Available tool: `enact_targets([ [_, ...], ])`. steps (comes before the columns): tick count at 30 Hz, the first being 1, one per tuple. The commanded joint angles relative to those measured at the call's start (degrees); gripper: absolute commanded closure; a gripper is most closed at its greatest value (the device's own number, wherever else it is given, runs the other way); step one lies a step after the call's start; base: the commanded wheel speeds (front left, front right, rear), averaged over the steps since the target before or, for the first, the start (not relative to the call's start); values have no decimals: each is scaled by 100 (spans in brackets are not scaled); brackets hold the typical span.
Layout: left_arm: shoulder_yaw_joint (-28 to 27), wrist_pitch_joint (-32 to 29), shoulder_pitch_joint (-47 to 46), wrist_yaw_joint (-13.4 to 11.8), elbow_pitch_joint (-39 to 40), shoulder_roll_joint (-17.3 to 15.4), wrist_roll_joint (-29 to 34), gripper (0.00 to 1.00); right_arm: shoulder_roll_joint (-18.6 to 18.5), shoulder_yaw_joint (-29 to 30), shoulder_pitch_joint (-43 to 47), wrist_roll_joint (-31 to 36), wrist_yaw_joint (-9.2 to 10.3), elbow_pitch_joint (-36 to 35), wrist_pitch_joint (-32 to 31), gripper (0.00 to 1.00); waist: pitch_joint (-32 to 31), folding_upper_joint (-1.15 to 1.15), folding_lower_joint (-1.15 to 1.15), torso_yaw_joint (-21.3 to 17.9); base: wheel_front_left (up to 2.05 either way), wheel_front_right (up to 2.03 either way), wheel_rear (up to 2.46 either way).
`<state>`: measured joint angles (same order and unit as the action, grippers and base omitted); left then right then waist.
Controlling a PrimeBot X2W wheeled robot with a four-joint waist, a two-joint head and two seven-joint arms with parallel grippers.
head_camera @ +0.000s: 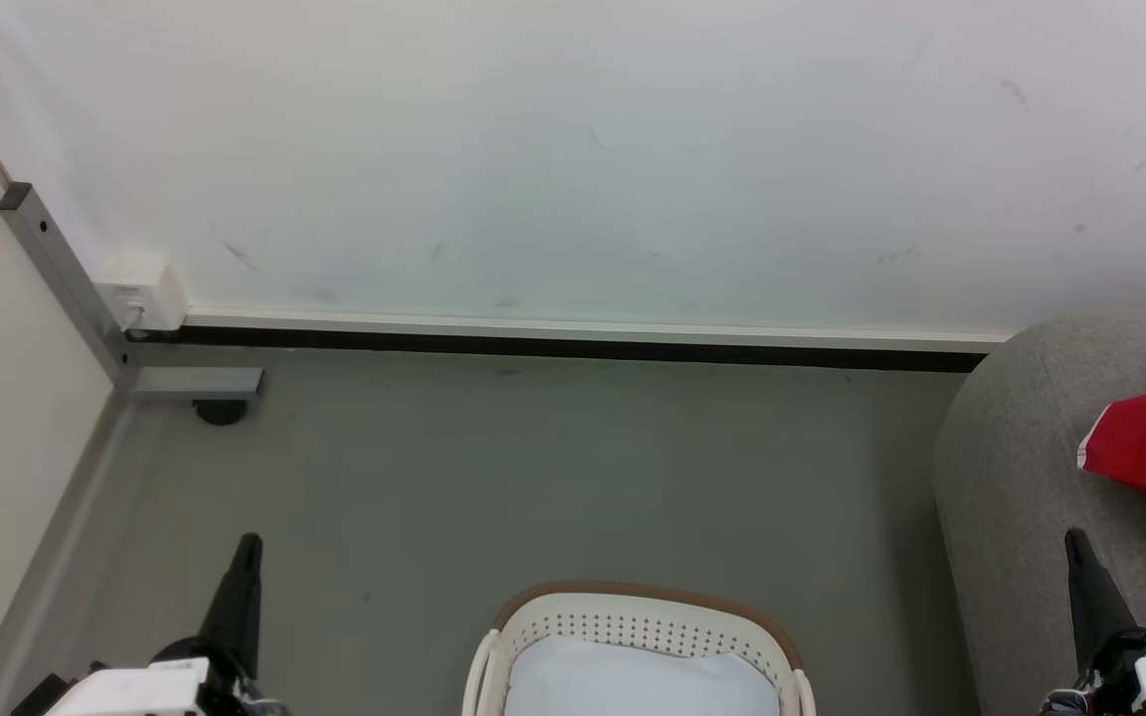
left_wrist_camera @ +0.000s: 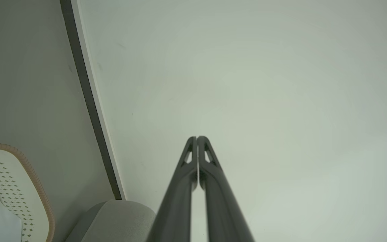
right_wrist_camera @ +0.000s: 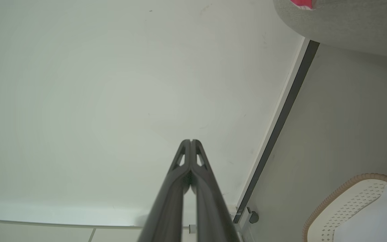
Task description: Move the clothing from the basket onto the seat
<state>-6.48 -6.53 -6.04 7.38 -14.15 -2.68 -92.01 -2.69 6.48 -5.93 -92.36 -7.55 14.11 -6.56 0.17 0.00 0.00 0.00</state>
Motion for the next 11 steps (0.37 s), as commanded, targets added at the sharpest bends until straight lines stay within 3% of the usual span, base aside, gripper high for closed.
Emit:
enact_targets([
  [1,-11,-22,-56,23,12,-38,-74,100,-37,18,-65,-12,12,-22,-15,100,0,0,0,0,0,0,0],
  [11,-10,-22,-56,23,12,-38,-74,100,-37,17,-65,-12,12,-22,-15,100,0,0,0,0,0,0,0],
])
